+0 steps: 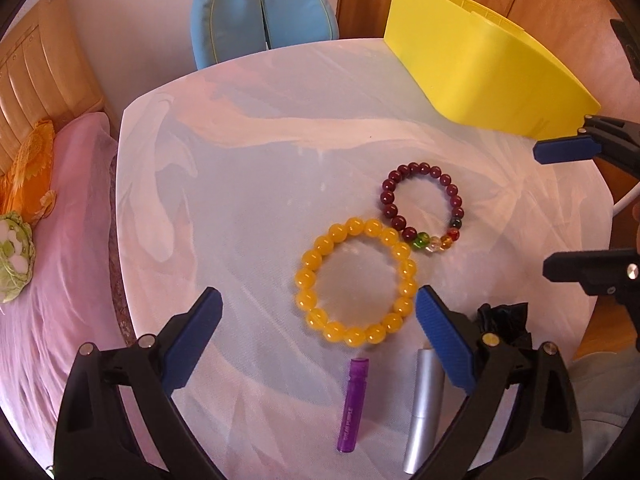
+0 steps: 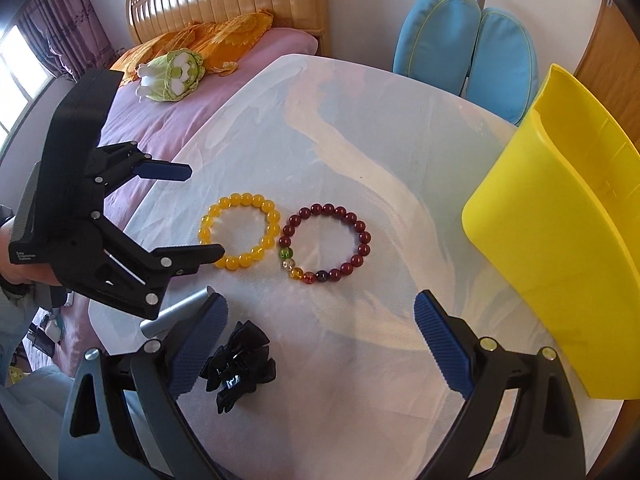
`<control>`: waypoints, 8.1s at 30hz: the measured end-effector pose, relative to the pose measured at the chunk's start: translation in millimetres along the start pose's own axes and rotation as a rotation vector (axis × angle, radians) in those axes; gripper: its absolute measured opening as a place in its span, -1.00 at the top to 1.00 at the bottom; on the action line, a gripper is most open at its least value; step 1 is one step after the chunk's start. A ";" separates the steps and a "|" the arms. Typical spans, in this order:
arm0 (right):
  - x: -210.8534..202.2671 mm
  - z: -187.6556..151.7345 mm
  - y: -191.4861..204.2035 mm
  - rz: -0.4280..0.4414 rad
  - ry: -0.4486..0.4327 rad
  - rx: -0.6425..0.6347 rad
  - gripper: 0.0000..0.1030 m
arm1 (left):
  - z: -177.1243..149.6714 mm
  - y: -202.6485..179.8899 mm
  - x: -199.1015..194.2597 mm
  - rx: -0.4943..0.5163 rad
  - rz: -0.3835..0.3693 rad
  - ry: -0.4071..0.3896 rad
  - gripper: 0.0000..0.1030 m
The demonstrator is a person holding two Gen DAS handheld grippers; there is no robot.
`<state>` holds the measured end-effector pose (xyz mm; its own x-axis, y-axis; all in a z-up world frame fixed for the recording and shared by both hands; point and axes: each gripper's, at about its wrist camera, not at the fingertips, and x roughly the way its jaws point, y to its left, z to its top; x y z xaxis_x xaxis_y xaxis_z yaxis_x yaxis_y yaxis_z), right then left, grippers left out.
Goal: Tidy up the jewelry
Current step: 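Grasp the yellow amber bead bracelet with the left gripper and lift, then carry the amber bracelet over the yellow bin with the left gripper, then open the left gripper to release the amber bracelet in the bin, then withdraw the left gripper while moving the right gripper toward the dark red bracelet, then grasp the dark red bead bracelet with the right gripper and lift, then carry the dark red bracelet over the yellow bin with the right gripper, then open the right gripper to release the red bracelet in the bin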
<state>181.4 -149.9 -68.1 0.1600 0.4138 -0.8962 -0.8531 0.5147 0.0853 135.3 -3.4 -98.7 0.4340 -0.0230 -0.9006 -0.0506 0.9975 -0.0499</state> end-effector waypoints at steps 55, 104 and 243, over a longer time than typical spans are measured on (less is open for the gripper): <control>-149.5 -68.7 -141.8 -0.083 -0.347 0.183 -0.85 | 149.7 -171.9 -132.9 0.319 -0.002 -0.324 0.79; -116.5 -56.7 -279.6 -0.178 -0.229 0.338 -0.85 | 233.7 -240.9 -9.3 0.438 -0.058 -0.125 -0.76; -81.4 39.9 -212.8 -0.218 -0.270 0.148 -0.12 | 214.6 -109.7 -23.5 0.115 -0.131 -0.123 -0.86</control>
<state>369.8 -263.1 4.1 0.4719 0.4552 -0.7550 -0.7068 0.7072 -0.0154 323.7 -97.8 20.6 0.5369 -0.1515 -0.8300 0.1136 0.9878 -0.1069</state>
